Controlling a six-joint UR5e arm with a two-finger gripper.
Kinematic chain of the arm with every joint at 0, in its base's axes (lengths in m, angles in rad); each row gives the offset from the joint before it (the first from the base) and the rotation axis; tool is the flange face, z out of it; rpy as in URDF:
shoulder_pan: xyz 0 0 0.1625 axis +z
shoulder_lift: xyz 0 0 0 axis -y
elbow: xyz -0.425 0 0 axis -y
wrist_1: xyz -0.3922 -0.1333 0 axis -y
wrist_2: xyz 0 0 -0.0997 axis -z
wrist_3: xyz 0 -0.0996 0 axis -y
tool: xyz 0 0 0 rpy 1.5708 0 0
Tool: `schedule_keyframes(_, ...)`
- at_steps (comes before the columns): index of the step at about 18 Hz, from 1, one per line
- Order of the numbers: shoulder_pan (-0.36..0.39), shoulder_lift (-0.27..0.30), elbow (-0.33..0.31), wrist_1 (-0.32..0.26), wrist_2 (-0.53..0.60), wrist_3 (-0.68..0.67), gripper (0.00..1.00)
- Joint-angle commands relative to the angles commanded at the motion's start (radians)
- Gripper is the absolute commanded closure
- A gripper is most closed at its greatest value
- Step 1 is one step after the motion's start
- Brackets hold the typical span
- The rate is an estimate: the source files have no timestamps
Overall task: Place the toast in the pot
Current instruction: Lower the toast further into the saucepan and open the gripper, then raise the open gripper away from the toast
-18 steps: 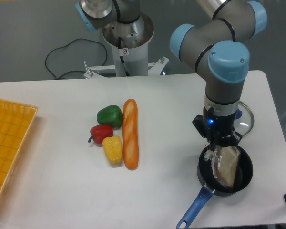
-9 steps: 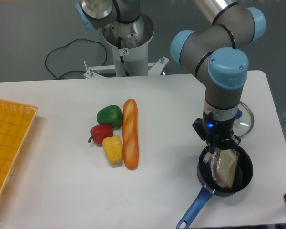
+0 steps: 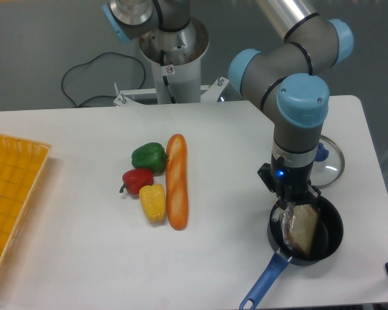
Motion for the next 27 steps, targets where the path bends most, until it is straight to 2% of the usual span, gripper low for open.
schedule_keyframes(4,-0.003,-0.005,-0.009,0.003,0.026,0.000,1.00)
schedule_keyframes(11,-0.006,-0.006,-0.046,0.049,0.031,0.000,0.99)
schedule_keyframes(12,-0.008,-0.009,-0.048,0.049,0.031,0.000,0.87)
schedule_keyframes(13,-0.008,-0.011,-0.048,0.049,0.031,0.000,0.83)
schedule_keyframes(15,-0.009,-0.011,-0.049,0.049,0.031,0.017,0.67)
schedule_keyframes(17,-0.009,-0.009,-0.055,0.049,0.032,0.075,0.43)
schedule_keyframes(21,-0.008,-0.005,-0.058,0.049,0.032,0.112,0.21)
schedule_keyframes(25,-0.009,0.009,-0.066,0.048,0.032,0.113,0.07)
schedule_keyframes(26,-0.008,0.015,-0.075,0.048,0.034,0.114,0.00)
schedule_keyframes(27,-0.005,0.023,-0.087,0.049,0.034,0.114,0.00)
